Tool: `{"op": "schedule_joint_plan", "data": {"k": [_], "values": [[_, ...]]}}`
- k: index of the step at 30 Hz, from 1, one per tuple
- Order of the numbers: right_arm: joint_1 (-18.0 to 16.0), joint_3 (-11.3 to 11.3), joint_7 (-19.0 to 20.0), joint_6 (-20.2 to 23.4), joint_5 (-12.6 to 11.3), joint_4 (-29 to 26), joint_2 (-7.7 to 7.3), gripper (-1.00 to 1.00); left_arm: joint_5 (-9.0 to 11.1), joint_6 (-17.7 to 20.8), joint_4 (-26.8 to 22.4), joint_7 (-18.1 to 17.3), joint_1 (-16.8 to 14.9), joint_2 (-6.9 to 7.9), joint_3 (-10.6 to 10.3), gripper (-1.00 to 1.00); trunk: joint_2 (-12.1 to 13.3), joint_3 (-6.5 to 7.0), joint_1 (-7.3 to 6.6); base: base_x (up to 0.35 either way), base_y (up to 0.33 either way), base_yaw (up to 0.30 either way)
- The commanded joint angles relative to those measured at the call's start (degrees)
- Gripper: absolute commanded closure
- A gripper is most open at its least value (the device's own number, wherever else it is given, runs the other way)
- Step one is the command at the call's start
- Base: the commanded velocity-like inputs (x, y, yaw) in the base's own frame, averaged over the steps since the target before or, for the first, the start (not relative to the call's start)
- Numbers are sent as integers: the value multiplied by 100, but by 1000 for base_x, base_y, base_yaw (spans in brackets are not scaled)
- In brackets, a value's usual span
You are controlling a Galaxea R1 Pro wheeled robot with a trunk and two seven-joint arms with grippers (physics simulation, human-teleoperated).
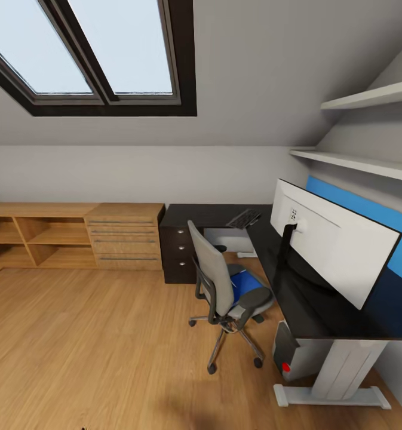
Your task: In the bedroom, organize the workspace by keeping the computer under the desk, ensuring the monitor is on the desk, placing the keyboard on the desk next to the monitor, placing the mouse on the desk next to the keyboard, moving the folder from the swivel chair onto the desk next to the mouse, stacking the notebook on top of the folder with the pen on top of the notebook, and positioning the swivel chair next to the desk.
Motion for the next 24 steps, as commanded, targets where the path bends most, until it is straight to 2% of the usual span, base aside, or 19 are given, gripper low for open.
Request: {"op": "schedule_joint_plan", "data": {"k": [1, 4, 9, 10, 11, 17, 24], "values": [[-4, 1, -47, -10, 45, 4, 2, -100, 5, -3, -81, 38, 47, 2, -12, -100, -46, -24, 24, 0, 0, 0], [-4, 6, -47, -10, 46, 8, 0, -100, 3, 4, -244, 64, 154, -2, -14, -100, -167, -78, 90, 0, 0, 0], [-4, 9, -47, -6, 47, 10, 1, -100, -24, 15, -335, 129, 213, -148, -13, -100, -367, -168, 199, 0, 0, 0], [-4, 10, -47, -5, 47, 10, 1, -100, -33, 16, -342, 207, 219, -206, -13, -100, -407, -186, 221, 0, 0, 0], [-4, 10, -47, -5, 47, 11, 1, -100, -78, 17, -352, 522, 225, -282, -20, -100, -447, -204, 243, 0, 0, 0], [-4, 10, -47, -8, 47, 9, 2, -100, -146, 11, -356, 849, 228, -320, -31, -100, -688, -312, 375, 0, 0, 0], [-4, 10, -47, -3, 47, 8, 2, -100, -155, 9, -354, 898, 229, -328, -45, -100, -969, -437, 529, 0, 0, 0]]}}
